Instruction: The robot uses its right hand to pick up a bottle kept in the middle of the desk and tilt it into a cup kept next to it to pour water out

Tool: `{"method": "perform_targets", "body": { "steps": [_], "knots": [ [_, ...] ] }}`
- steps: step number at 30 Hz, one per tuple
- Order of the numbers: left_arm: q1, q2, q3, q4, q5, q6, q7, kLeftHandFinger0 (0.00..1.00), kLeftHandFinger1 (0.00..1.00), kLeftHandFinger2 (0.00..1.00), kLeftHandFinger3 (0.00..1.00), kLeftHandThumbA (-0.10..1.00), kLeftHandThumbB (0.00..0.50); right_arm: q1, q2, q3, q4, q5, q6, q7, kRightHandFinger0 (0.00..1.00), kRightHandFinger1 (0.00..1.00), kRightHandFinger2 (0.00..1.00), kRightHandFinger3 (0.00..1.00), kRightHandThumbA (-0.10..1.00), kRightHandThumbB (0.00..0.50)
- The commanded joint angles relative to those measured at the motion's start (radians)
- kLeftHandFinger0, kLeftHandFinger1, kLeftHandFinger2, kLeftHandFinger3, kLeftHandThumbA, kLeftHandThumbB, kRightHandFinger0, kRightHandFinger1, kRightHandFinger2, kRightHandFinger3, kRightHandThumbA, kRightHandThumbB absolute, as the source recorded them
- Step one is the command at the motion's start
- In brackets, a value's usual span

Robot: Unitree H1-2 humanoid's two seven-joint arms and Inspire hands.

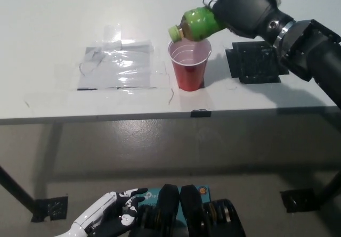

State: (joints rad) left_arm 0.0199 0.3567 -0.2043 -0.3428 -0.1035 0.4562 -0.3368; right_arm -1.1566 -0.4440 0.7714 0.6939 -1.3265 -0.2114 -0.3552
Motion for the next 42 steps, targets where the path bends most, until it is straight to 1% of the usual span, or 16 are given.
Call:
{"method": "perform_targets", "body": {
  "steps": [1, 3, 6, 7, 11, 16, 20, 23, 28, 29, 31, 33, 36, 37, 39, 42],
  "knots": [
    [-0.014, 0.017, 0.002, -0.025, -0.004, 0.014, -0.021, 0.80, 0.94, 0.95, 1.00, 1.00, 0.486, -0.106, -0.021, 0.004, -0.006, -0.052, 0.016, -0.109, 0.00, 0.00, 0.04, 0.14, 0.05, 0.158],
    [-0.015, 0.023, 0.001, -0.030, -0.010, 0.014, -0.020, 0.82, 0.96, 0.98, 1.00, 1.00, 0.482, -0.115, -0.024, 0.007, 0.013, -0.048, 0.007, -0.133, 0.00, 0.00, 0.05, 0.10, 0.03, 0.178],
    [-0.015, 0.020, 0.001, -0.029, -0.007, 0.014, -0.017, 0.82, 0.96, 0.98, 1.00, 1.00, 0.483, -0.113, -0.032, 0.005, 0.011, -0.043, 0.004, -0.126, 0.00, 0.02, 0.07, 0.16, 0.04, 0.164],
    [-0.016, 0.018, 0.002, -0.027, -0.006, 0.014, -0.016, 0.82, 0.96, 0.97, 1.00, 1.00, 0.485, -0.112, -0.037, -0.003, 0.006, -0.027, -0.014, -0.108, 0.00, 0.02, 0.07, 0.22, 0.00, 0.184],
    [-0.018, 0.020, 0.000, -0.023, -0.001, 0.014, -0.020, 0.81, 0.95, 0.97, 1.00, 1.00, 0.500, -0.113, -0.042, 0.004, 0.003, -0.043, -0.012, -0.120, 0.00, 0.01, 0.04, 0.30, 0.02, 0.207],
    [-0.018, 0.019, 0.000, -0.025, -0.002, 0.014, -0.019, 0.82, 0.95, 0.97, 1.00, 1.00, 0.487, -0.119, -0.038, 0.021, 0.003, -0.064, -0.016, -0.119, 0.00, 0.00, 0.02, 0.28, 0.10, 0.201],
    [-0.018, 0.016, 0.005, -0.024, -0.011, 0.014, -0.022, 0.81, 0.95, 0.97, 1.00, 1.00, 0.482, -0.123, -0.023, 0.022, 0.020, -0.056, -0.031, -0.132, 0.00, 0.00, 0.00, 0.36, 0.05, 0.253],
    [-0.017, 0.016, 0.005, -0.023, -0.010, 0.012, -0.021, 0.81, 0.95, 0.96, 1.00, 1.00, 0.484, -0.124, -0.020, 0.027, 0.029, -0.067, -0.022, -0.139, 0.00, 0.00, 0.00, 0.31, 0.03, 0.246],
    [-0.016, 0.018, 0.003, -0.023, -0.009, 0.014, -0.019, 0.81, 0.95, 0.96, 1.00, 1.00, 0.497, -0.045, 0.032, -0.137, 0.011, 0.161, -0.033, -0.001, 0.00, 0.00, 0.03, 0.21, -0.10, 0.208],
    [0.000, 0.015, -0.002, -0.028, -0.006, 0.014, -0.017, 0.81, 0.95, 0.96, 1.00, 1.00, 0.495, -0.017, 0.044, -0.173, 0.001, 0.208, -0.038, 0.024, 0.00, 0.00, 0.06, 0.29, -0.09, 0.242],
    [0.002, 0.013, -0.002, -0.026, -0.004, 0.013, -0.018, 0.82, 0.96, 0.97, 1.00, 1.00, 0.500, 0.012, 0.064, -0.222, -0.028, 0.242, 0.025, 0.102, 0.00, 0.00, 0.04, 0.36, 0.01, 0.231],
    [0.005, 0.011, 0.000, -0.024, -0.006, 0.012, -0.018, 0.83, 0.96, 0.98, 1.00, 1.00, 0.500, 0.050, 0.099, -0.303, -0.054, 0.323, 0.078, 0.171, 0.00, 0.00, 0.07, 0.42, -0.04, 0.246],
    [0.009, 0.007, -0.001, -0.027, -0.007, 0.012, -0.016, 0.84, 0.97, 0.98, 1.00, 1.00, 0.500, 0.075, 0.120, -0.363, -0.073, 0.353, 0.125, 0.243, 0.00, 0.00, 0.08, 0.44, -0.10, 0.189],
    [0.009, 0.007, 0.000, -0.024, -0.008, 0.008, -0.017, 0.84, 0.96, 0.97, 1.00, 1.00, 0.500, 0.083, 0.128, -0.386, -0.077, 0.371, 0.140, 0.266, 0.00, 0.00, 0.10, 0.47, -0.10, 0.139],
    [0.010, 0.005, 0.001, -0.024, -0.008, 0.005, -0.016, 0.83, 0.96, 0.96, 1.00, 1.00, 0.496, 0.108, 0.152, -0.458, -0.090, 0.439, 0.187, 0.324, 0.00, 0.00, 0.14, 0.39, -0.10, 0.037],
    [0.002, 0.007, 0.003, -0.023, -0.008, 0.002, -0.017, 0.82, 0.95, 0.95, 1.00, 1.00, 0.495, 0.121, 0.170, -0.511, -0.102, 0.471, 0.209, 0.339, 0.00, 0.00, 0.13, 0.37, -0.10, 0.068]
  ]
}}
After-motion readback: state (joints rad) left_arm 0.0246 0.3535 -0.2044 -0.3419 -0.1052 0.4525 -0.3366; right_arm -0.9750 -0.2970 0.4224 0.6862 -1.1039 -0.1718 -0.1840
